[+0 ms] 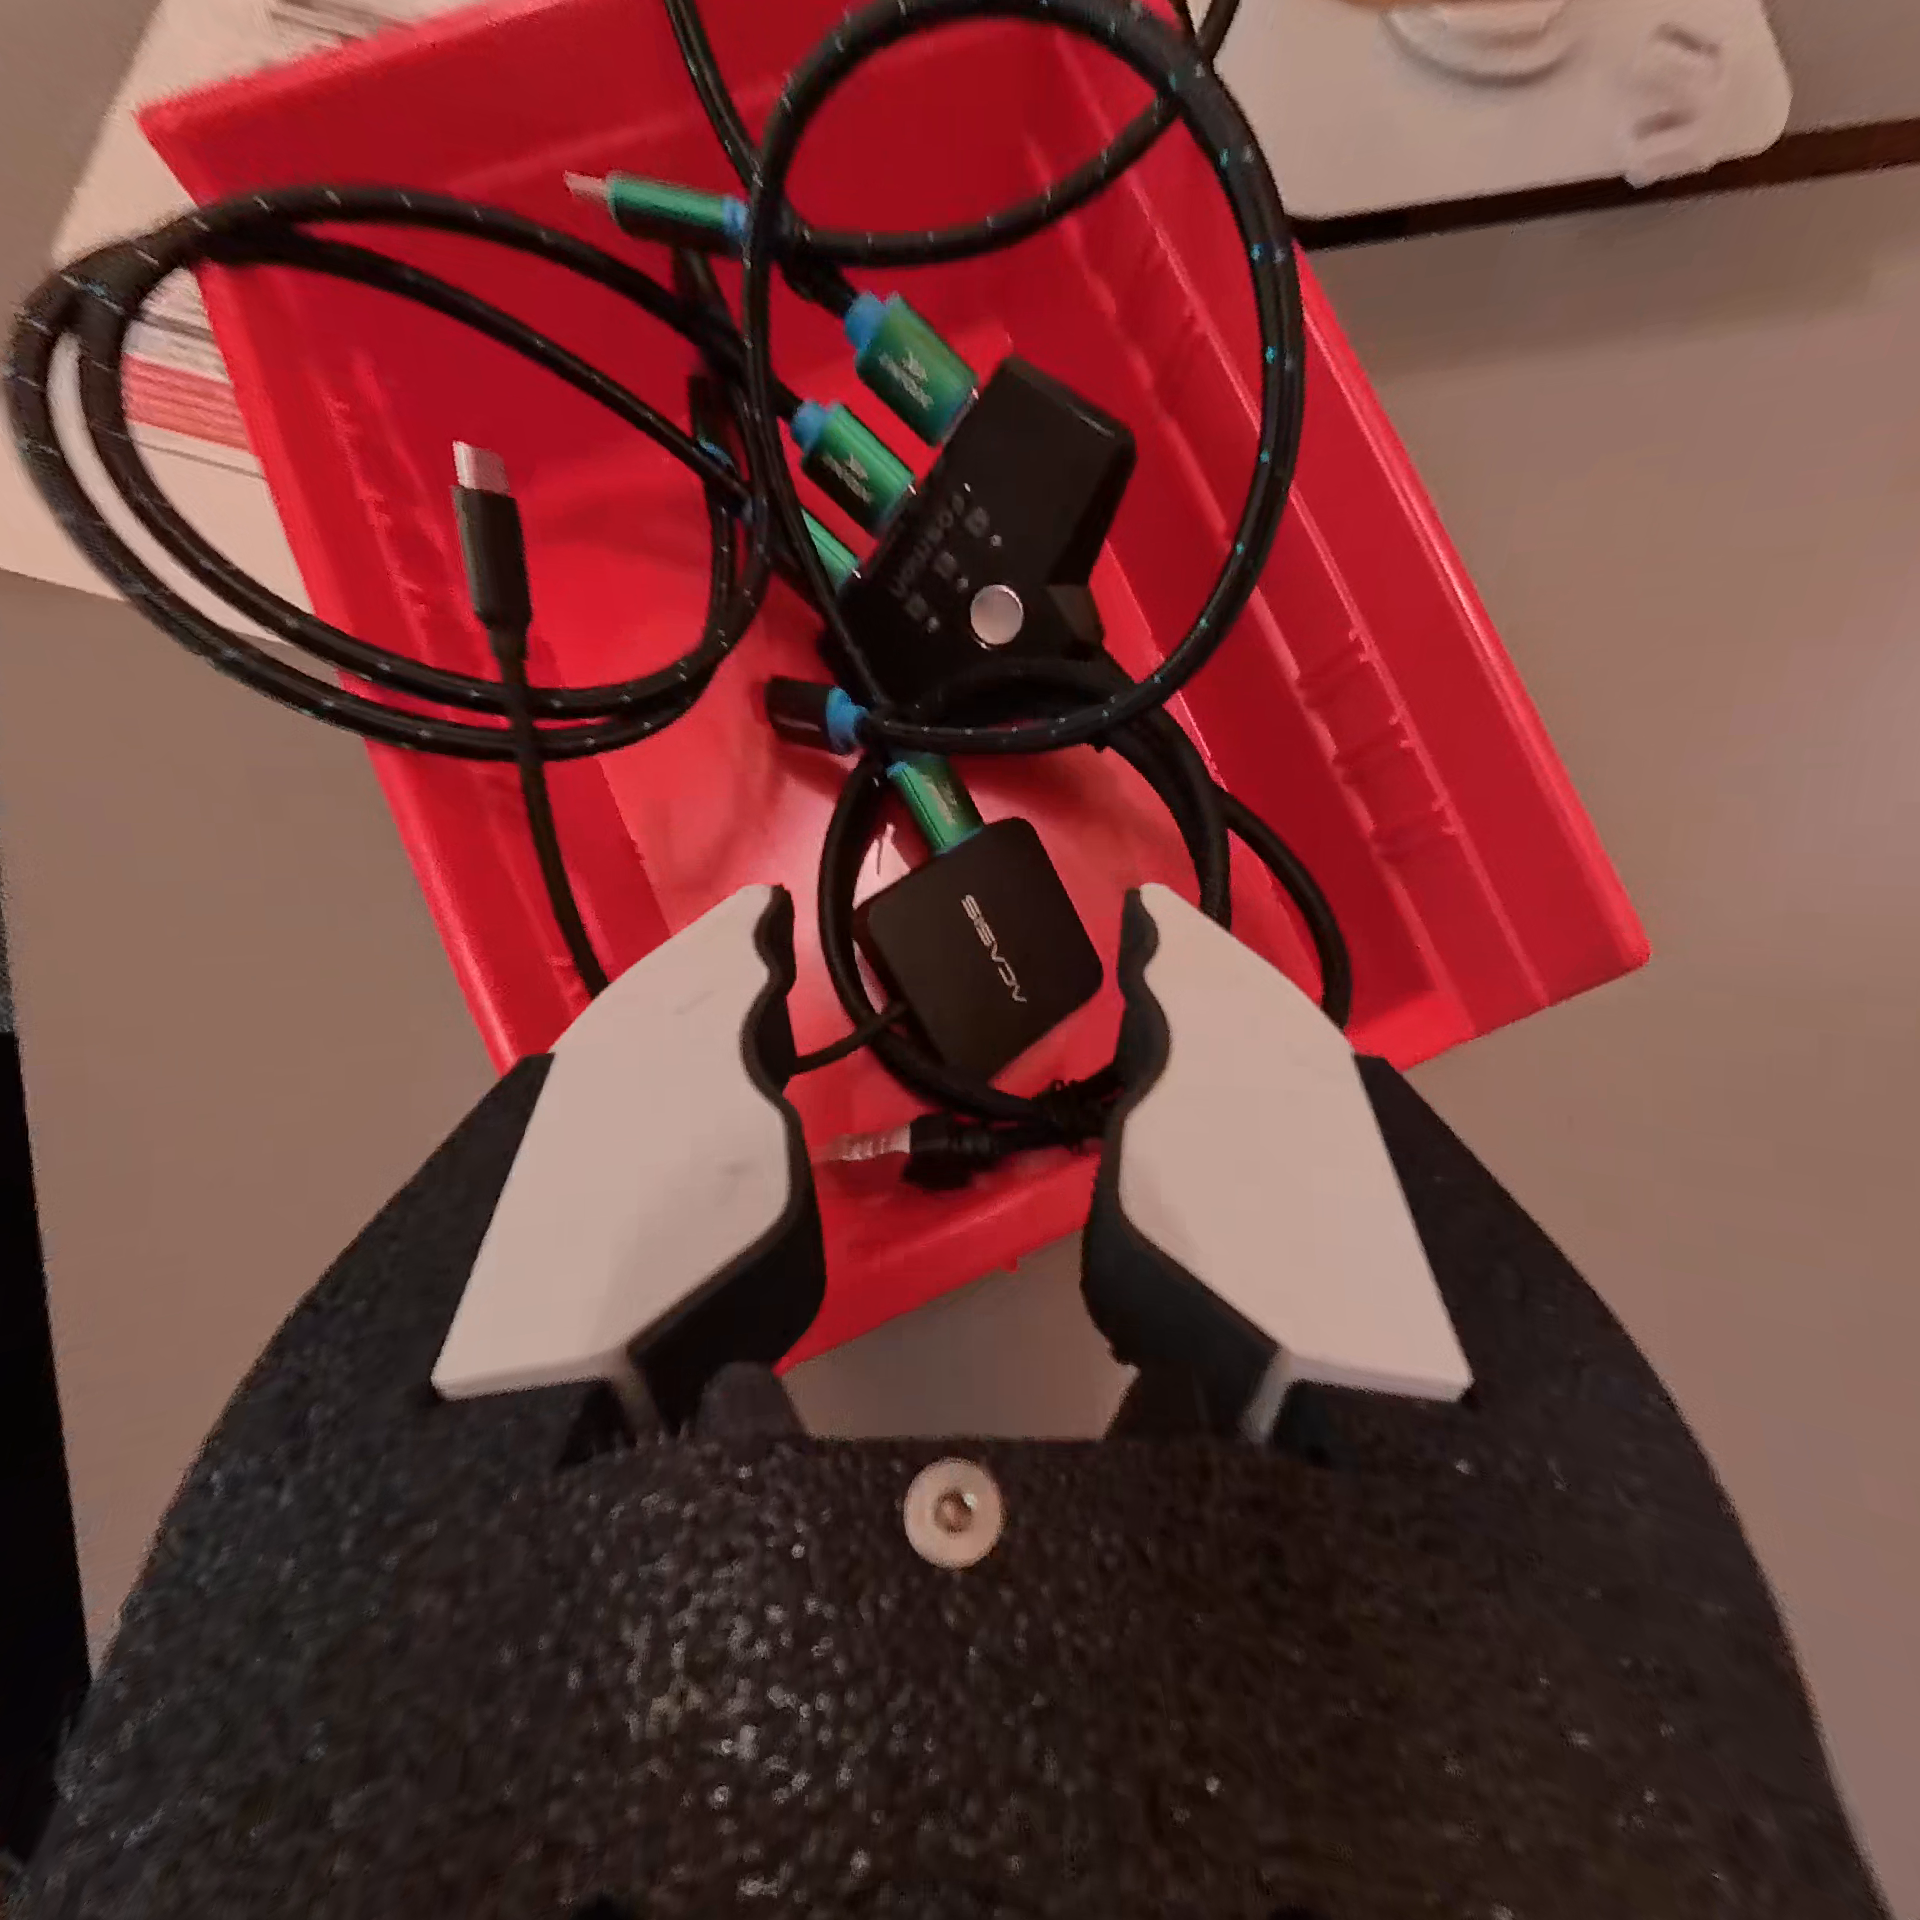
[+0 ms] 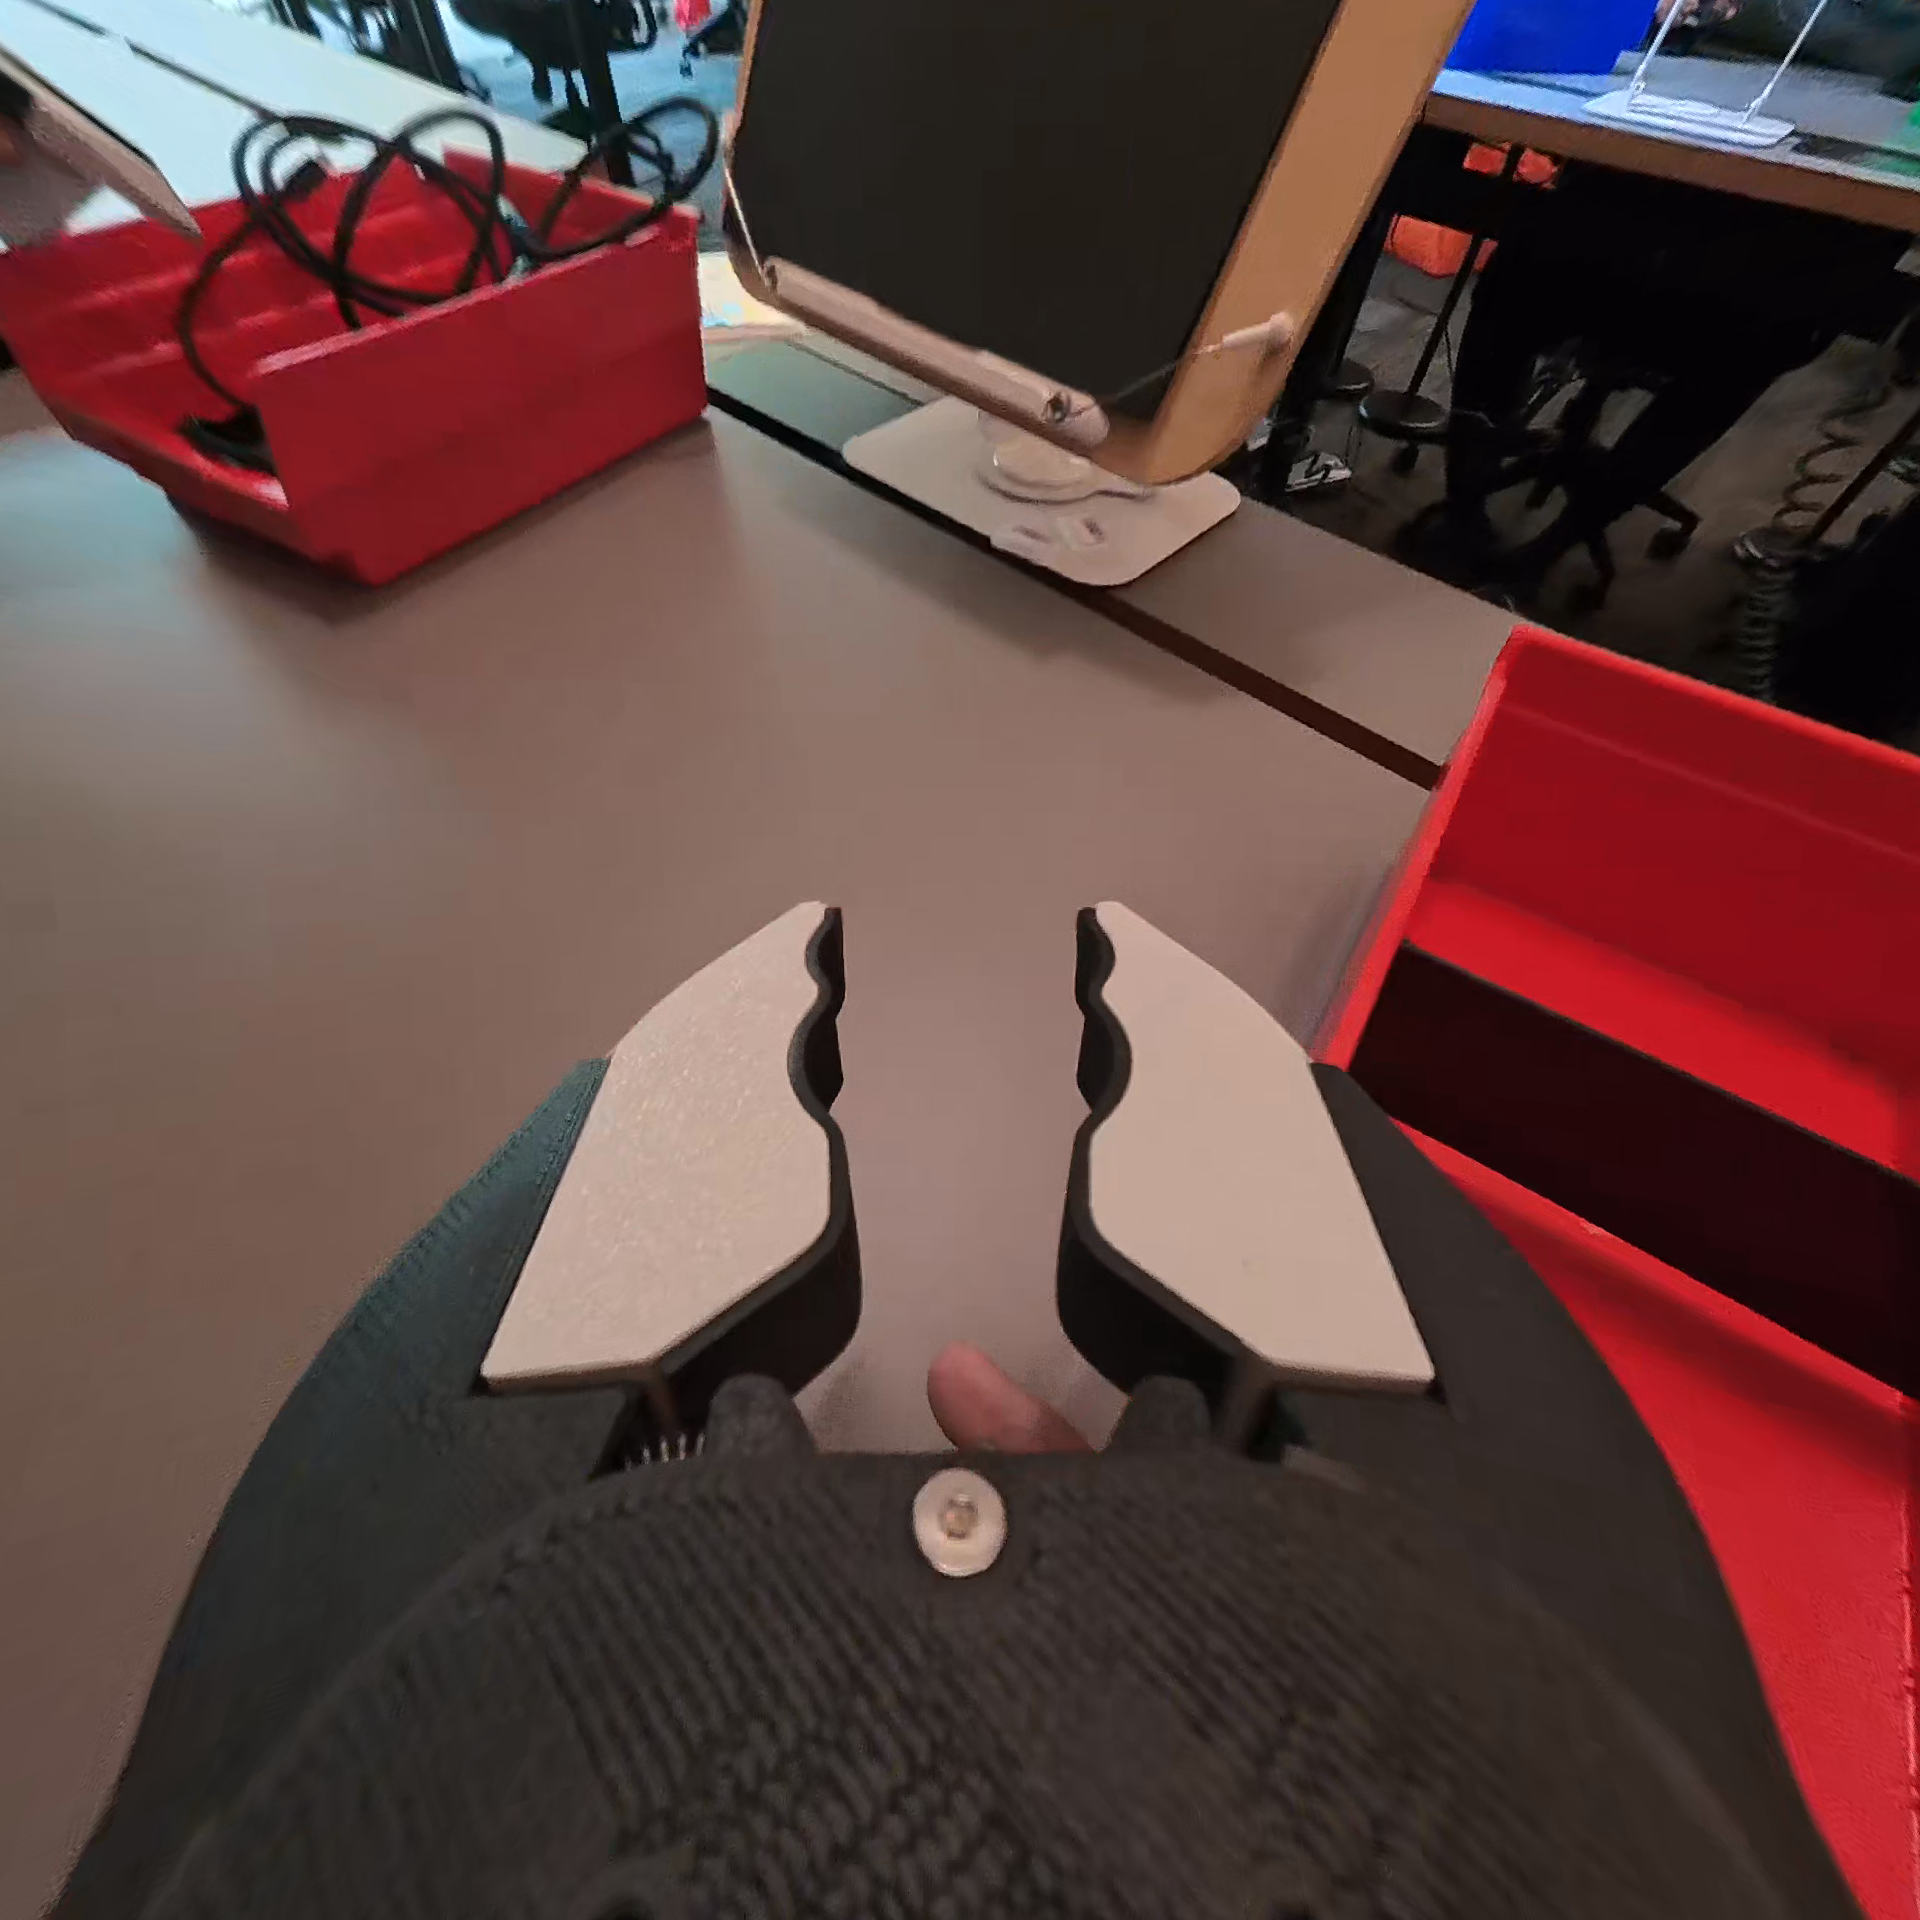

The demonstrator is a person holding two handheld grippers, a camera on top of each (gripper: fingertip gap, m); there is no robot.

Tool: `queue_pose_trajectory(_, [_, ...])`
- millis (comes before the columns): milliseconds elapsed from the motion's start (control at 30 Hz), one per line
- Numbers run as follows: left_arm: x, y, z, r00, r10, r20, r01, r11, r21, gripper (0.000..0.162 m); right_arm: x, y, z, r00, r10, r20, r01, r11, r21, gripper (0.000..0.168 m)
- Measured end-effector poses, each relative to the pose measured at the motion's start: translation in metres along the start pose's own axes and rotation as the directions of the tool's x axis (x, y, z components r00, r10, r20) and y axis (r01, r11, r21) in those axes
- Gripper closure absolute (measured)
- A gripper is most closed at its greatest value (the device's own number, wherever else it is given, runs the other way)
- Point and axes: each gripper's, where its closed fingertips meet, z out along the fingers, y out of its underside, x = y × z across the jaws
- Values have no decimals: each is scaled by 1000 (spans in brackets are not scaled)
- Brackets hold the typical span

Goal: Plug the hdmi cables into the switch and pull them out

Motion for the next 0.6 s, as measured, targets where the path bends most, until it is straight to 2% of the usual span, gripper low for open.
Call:
queue_pose_trajectory(67, [8,5,5,1000,2,-25,-3,999,-53,107,-2,13,3,1000,-20,-8,20,1000,-19,126])
queue_pose_trajectory(167, [26,15,12,995,31,-91,-44,988,-147,113,-10,29,2,998,49,43,-49,999,8,128])
queue_pose_trajectory(267, [19,23,26,998,53,-22,-56,968,-245,115,-1,30,4,986,165,33,-168,982,87,136])
queue_pose_trajectory(400, [5,24,44,995,68,70,-42,945,-325,115,-13,23,7,961,236,146,-248,966,67,135])
queue_pose_trajectory(500, [3,22,62,994,75,83,-43,938,-343,116,-19,18,6,972,181,147,-196,976,93,135])
queue_pose_trajectory(600, [-3,18,76,992,24,125,20,940,-341,116,-25,27,8,987,105,123,-110,994,28,133])
